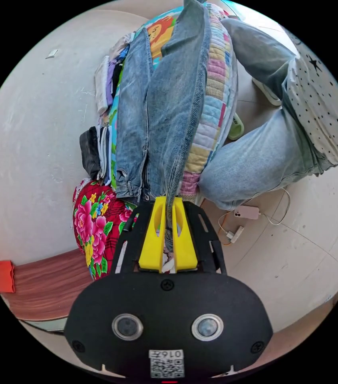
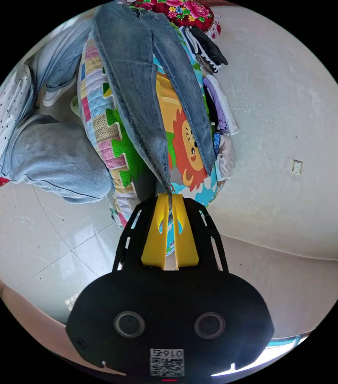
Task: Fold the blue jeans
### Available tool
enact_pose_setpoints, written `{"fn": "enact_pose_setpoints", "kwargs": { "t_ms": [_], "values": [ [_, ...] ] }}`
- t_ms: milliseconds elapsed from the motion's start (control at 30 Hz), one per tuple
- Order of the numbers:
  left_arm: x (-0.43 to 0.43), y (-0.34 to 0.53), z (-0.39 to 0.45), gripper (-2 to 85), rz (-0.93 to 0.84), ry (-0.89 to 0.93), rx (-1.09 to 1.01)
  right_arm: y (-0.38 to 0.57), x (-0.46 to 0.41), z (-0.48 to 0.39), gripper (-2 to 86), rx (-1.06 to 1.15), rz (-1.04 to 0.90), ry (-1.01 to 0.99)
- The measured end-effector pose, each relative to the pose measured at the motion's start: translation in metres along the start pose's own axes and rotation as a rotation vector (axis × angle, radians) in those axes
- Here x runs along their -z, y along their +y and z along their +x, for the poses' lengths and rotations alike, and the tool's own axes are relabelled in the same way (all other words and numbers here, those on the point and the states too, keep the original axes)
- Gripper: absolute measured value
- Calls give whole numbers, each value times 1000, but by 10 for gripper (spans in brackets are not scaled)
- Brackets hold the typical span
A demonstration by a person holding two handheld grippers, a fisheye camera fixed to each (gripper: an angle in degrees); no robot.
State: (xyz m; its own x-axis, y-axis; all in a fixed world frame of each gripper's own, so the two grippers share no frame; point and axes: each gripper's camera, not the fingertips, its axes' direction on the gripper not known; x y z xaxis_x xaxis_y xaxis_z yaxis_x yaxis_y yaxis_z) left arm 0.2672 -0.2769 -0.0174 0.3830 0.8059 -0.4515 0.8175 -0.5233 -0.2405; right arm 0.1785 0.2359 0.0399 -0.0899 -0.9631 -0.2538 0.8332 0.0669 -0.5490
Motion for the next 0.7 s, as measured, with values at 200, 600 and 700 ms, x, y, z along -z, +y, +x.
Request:
{"fn": "enact_pose_setpoints", "kwargs": {
  "t_ms": [200, 600, 700],
  "values": [
    [-59, 16, -129, -7, 71, 173, -13, -63, -39, 119, 0, 73, 31, -37],
    [-344, -22, -413, -6, -124, 919, 130, -334, -267, 383, 2, 191, -323, -461],
    [-412, -36, -441, -6, -205, 848, 197, -408, -339, 389, 2, 215, -401, -424]
  ]
}}
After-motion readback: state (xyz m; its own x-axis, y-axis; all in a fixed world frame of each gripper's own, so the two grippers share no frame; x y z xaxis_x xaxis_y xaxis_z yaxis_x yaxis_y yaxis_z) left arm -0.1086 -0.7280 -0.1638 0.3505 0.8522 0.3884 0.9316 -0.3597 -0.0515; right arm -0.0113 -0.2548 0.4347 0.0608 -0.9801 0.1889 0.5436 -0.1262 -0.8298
